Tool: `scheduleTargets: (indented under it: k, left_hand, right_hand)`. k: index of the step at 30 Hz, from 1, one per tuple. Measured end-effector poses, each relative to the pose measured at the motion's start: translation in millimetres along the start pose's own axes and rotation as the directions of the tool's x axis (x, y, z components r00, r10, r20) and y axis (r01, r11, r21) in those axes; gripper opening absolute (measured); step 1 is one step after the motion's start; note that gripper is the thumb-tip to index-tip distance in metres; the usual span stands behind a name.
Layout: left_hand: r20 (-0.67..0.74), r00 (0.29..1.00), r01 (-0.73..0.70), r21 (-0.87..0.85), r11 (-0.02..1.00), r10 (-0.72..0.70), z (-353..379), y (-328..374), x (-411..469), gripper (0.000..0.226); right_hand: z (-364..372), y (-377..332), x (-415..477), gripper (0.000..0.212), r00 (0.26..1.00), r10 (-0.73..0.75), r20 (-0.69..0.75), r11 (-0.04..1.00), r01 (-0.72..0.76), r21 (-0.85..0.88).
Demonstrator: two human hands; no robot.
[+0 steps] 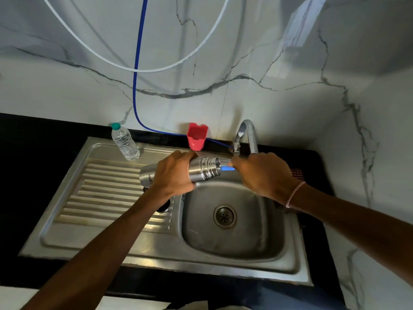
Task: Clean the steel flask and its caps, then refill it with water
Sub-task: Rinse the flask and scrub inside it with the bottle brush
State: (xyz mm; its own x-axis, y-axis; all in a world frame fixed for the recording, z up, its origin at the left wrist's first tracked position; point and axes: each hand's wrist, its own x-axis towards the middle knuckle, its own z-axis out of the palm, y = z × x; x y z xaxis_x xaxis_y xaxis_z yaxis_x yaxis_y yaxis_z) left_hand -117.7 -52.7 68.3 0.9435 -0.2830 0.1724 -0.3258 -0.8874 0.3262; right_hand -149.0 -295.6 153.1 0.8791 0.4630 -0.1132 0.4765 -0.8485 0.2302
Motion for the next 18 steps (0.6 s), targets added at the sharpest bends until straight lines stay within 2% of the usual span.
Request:
scheduleTargets:
  k: [1, 2, 3, 4, 5, 6, 7, 8, 9, 10, 11, 13, 14, 15, 16, 17, 18]
  left_hand:
    - [-0.027, 0.999, -0.032, 0.027, 0.999, 0.033, 1, 0, -1, 0.069]
    - [-0.048, 0.997, -0.061, 0.04, 0.997, 0.063, 2, 0, -1, 0.068]
    - [-0.058, 0.994, -0.085, 0.044, 0.995, 0.087, 2, -1, -1, 0.067]
    - [-0.054, 0.994, -0.096, 0.045, 0.994, 0.098, 2, -1, -2, 0.067]
    - [-0.043, 0.994, -0.098, 0.044, 0.994, 0.1, 1, -1, -2, 0.067]
    - [-0.03, 0.995, -0.092, 0.037, 0.995, 0.094, 1, -2, -2, 0.067]
    - [-0.014, 0.997, -0.075, 0.02, 0.997, 0.076, 0, -4, -3, 0.068]
    - [0.005, 0.999, -0.051, -0.01, 0.999, 0.051, -1, -4, -4, 0.068]
    - [0.023, 0.999, -0.029, -0.047, 0.998, 0.031, -2, -4, -5, 0.069]
    - [0.035, 0.999, -0.02, -0.077, 0.997, 0.023, -2, -4, -6, 0.068]
    - [0.039, 0.999, -0.024, -0.092, 0.995, 0.028, -2, -4, -7, 0.067]
    - [0.022, 0.999, -0.047, -0.082, 0.995, 0.049, -2, -3, -8, 0.065]
    - [0.003, 0.998, -0.059, -0.066, 0.996, 0.059, -1, -4, -9, 0.064]
    - [-0.017, 0.997, -0.073, -0.049, 0.996, 0.072, 1, -5, -9, 0.064]
    - [-0.035, 0.996, -0.083, -0.038, 0.996, 0.081, 3, -6, -10, 0.065]
    - [-0.051, 0.995, -0.083, -0.039, 0.996, 0.081, 5, -7, -11, 0.065]
    - [-0.06, 0.996, -0.073, -0.045, 0.996, 0.07, 6, -8, -12, 0.067]
  right_hand:
    - [1, 1, 5, 0.013, 0.989, 0.056, 0.136, 0.976, -0.084, 0.202]
    - [2, 4, 10, 0.022, 0.964, 0.073, 0.256, 0.9, -0.174, 0.4]
    - [1, 6, 13, 0.033, 0.942, 0.071, 0.328, 0.806, -0.248, 0.538]
    - [-1, 6, 14, 0.04, 0.938, 0.077, 0.339, 0.759, -0.276, 0.59]
    - [-1, 6, 12, 0.041, 0.954, 0.087, 0.287, 0.804, -0.237, 0.546]
    - [2, 6, 7, 0.038, 0.983, 0.078, 0.168, 0.915, -0.138, 0.38]
    - [3, 4, 0, 0.032, 0.999, 0.03, 0.019, 0.993, -0.032, 0.112]
    - [2, 1, -7, 0.025, 0.996, -0.029, -0.08, 0.989, 0.017, -0.148]
    - [-1, -4, -13, 0.018, 0.983, -0.085, -0.163, 0.943, 0.027, -0.331]
    - [-2, -7, -17, 0.012, 0.967, -0.14, -0.211, 0.905, 0.038, -0.424]
    - [1, -7, -19, 0.013, 0.96, -0.168, -0.224, 0.9, 0.057, -0.431]
    - [9, -6, -21, 0.029, 0.977, -0.144, -0.158, 0.956, 0.096, -0.278]
    - [9, -5, -20, 0.034, 0.987, -0.137, -0.087, 0.983, 0.126, -0.131]
    - [6, -6, -17, 0.033, 0.991, -0.123, 0.047, 0.992, 0.121, 0.045]
    - [6, -5, -12, 0.031, 0.966, -0.119, 0.231, 0.969, 0.063, 0.237]
    - [5, -3, -7, 0.032, 0.927, -0.123, 0.355, 0.903, -0.044, 0.427]
    - [1, -2, -2, 0.036, 0.898, -0.094, 0.431, 0.82, -0.176, 0.544]
